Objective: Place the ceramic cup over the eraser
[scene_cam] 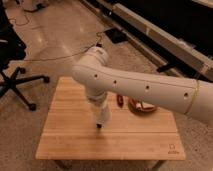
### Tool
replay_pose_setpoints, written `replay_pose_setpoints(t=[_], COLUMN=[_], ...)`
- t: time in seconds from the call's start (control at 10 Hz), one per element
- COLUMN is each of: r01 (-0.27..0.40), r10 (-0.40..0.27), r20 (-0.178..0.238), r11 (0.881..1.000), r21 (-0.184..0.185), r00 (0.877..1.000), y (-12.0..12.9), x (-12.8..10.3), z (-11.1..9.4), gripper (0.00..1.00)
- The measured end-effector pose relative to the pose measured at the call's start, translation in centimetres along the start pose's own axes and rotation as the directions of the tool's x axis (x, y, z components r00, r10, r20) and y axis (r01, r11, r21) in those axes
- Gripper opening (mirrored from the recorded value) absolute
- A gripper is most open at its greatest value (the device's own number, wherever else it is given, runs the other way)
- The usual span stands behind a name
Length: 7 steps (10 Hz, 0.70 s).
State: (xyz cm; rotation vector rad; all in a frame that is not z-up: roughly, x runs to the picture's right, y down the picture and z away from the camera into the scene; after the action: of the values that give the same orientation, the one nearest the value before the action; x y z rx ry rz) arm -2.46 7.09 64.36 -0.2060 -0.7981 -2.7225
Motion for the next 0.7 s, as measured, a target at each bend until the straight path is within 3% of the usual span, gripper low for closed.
replay_pose_setpoints(t=[0.7], r01=[0.07], r10=[-0.07], r20=[-0.014], r11=[0.998], r21=[-0.01], r00=[0.997], y=[0.1], x=[2.3], z=[0.6], gripper=[0.02])
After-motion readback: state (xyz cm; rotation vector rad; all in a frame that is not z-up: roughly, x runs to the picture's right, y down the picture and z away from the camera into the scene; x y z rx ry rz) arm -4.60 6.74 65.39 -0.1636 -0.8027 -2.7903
